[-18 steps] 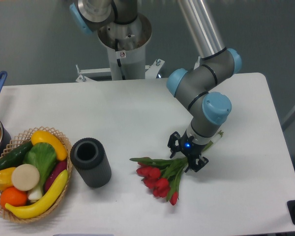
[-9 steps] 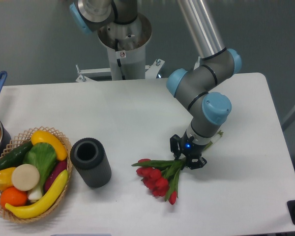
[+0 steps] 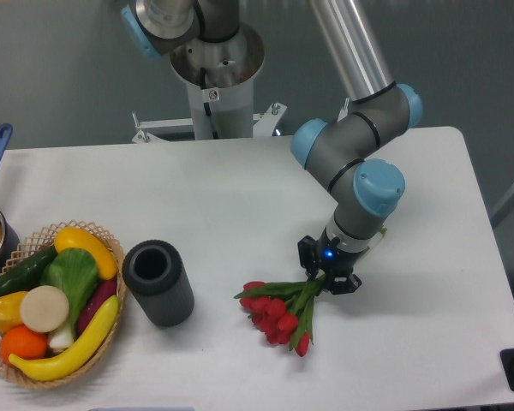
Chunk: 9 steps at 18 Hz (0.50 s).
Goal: Pick up the flowers from the table
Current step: 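Close the gripper on the tulip stems, then lift the gripped tulip bunch up off the table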
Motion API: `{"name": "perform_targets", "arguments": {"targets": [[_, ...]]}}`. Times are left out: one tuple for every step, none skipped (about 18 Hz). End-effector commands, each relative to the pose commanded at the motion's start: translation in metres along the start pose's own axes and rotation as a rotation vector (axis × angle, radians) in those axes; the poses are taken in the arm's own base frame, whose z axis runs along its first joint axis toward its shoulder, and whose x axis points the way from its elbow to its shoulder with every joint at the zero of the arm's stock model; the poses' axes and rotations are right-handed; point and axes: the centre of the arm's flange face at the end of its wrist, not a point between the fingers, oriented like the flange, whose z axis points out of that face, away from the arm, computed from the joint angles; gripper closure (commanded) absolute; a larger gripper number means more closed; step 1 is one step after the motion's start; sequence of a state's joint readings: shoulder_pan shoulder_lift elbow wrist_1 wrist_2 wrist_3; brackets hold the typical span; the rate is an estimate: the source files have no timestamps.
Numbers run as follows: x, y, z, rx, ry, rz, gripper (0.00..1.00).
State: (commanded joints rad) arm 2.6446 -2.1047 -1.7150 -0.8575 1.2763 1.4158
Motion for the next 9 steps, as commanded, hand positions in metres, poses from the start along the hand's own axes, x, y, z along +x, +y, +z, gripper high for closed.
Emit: {"name": "perform_targets", "arguments": {"targets": [[-0.001,0.000,-0.002,0.000,-0.003,-0.001,0.69],[-0.002,0.001,-0.005,0.003,-0.008,-0.002,0.69],[-0.002,-0.002,-0.014,0.007,-0.024,0.003,0.69],[-0.001,-0.004,-0.024,0.009,-0.039,0.007,0.69],[-0.002,-0.004,-0.030,0.010,-0.049,0.007,0.69],[-0.003,-0.005,-0.040,0.015,-0.065,0.008,0.69],[-0.005,-0.008,-0.050,0.019,-0.084,0.006,0.69],[-0.008,-0.010,-0.059,0.025,-0.100,0.010,0.69],[-0.010,-0.014,-0.064,0.038,-0.109,0.014,0.69]]}}
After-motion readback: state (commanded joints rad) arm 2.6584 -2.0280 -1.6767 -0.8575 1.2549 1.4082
